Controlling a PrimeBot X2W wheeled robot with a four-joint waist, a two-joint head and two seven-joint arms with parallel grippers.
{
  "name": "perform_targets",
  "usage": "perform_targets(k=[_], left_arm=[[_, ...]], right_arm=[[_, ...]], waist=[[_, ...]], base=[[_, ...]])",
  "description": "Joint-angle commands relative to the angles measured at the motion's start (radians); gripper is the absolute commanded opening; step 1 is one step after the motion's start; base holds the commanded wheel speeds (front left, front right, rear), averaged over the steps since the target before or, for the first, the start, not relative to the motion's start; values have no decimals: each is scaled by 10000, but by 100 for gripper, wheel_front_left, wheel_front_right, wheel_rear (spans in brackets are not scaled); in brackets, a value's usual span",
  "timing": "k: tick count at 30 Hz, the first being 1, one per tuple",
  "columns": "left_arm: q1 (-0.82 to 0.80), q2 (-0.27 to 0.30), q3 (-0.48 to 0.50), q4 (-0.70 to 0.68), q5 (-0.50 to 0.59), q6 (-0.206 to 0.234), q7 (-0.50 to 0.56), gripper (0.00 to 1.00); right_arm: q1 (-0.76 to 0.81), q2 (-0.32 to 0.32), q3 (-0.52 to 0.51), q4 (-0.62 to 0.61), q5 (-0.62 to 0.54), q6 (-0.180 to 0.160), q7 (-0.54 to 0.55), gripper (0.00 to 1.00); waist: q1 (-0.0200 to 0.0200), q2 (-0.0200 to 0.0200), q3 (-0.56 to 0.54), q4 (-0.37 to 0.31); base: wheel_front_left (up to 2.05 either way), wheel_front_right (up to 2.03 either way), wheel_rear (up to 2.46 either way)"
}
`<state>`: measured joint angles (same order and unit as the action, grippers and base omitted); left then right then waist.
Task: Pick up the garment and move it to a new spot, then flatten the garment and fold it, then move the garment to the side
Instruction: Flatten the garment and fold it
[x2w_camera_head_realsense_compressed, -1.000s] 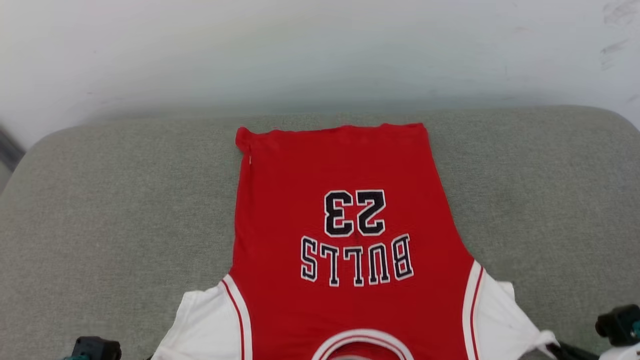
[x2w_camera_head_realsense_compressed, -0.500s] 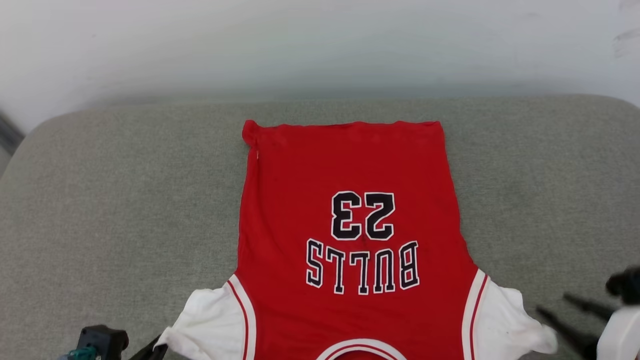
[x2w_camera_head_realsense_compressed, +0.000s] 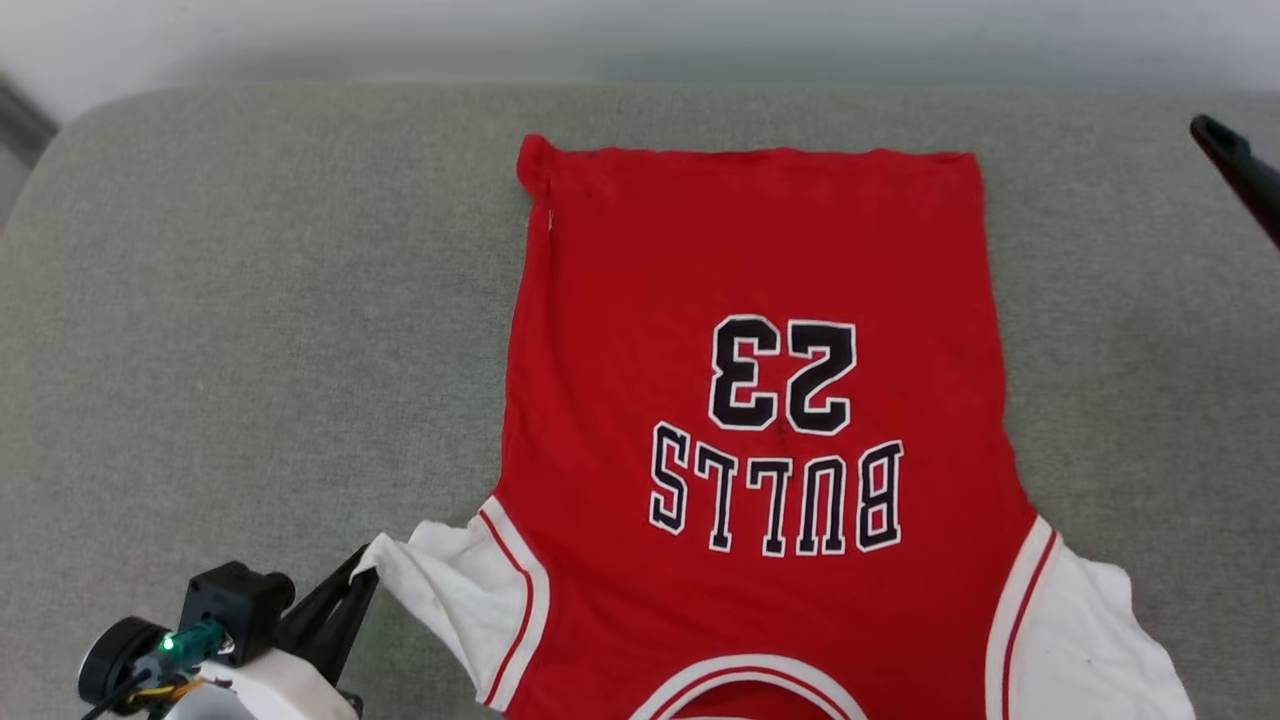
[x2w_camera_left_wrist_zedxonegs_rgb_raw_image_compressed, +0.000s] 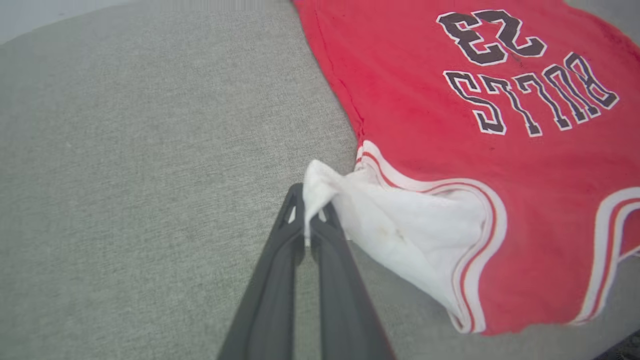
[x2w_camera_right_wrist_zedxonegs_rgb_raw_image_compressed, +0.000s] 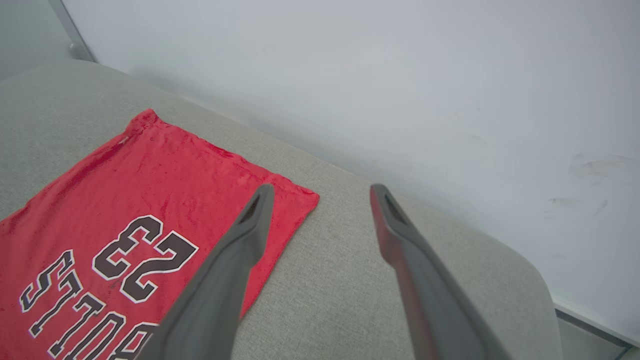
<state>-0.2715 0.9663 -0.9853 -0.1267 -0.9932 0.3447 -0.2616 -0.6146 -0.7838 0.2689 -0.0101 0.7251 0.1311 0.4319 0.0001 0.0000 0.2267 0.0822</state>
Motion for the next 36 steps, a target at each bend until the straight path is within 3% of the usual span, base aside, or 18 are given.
perform_targets(k=[1,10,15,22,31,32,33,36], left_arm=[[-281,-95,90,-75,167,53,-48,0],[-1254,-561,177,-347,952,3,-49,0],[-1679,-1012,329,-511,1255,-61,-49,0],[-2094,-1468,463,-624,1742,-118,-49,0],[-1902,-1691,789,-678,2097,-12,-49,0],[-1870,-1689,801,-665,2135,-12,-49,0],[-1844,-1706,832,-677,2157,-41,-49,0],[-1680,-1683,892,-596,2146,-59,-47,0]], right_arm=[[-604,171,151,255,-77,-7,702,100],[-4068,885,1271,2318,-609,-6,5498,100],[-5259,1322,1111,3624,-1194,-7,7466,100],[-5800,1947,468,4624,-2390,-7,8059,100],[-4373,2156,406,5006,-2428,-6,8042,100],[-4370,2105,463,4929,-2485,-6,7997,36],[-4434,2098,421,4893,-2451,-6,7959,0],[-4804,2075,333,4675,-2354,-6,7606,0]], waist=[[-1,0,651,474],[-1,0,2202,1398],[-1,0,3020,1856],[-1,0,3901,2274],[-1,0,4198,2298],[-1,0,4149,2277],[-1,0,4079,2251],[-1,0,3765,2134]], base=[[0,0,0],[0,0,0],[0,0,0],[0,0,0],[0,0,0],[0,0,0],[0,0,0],[0,0,0]])
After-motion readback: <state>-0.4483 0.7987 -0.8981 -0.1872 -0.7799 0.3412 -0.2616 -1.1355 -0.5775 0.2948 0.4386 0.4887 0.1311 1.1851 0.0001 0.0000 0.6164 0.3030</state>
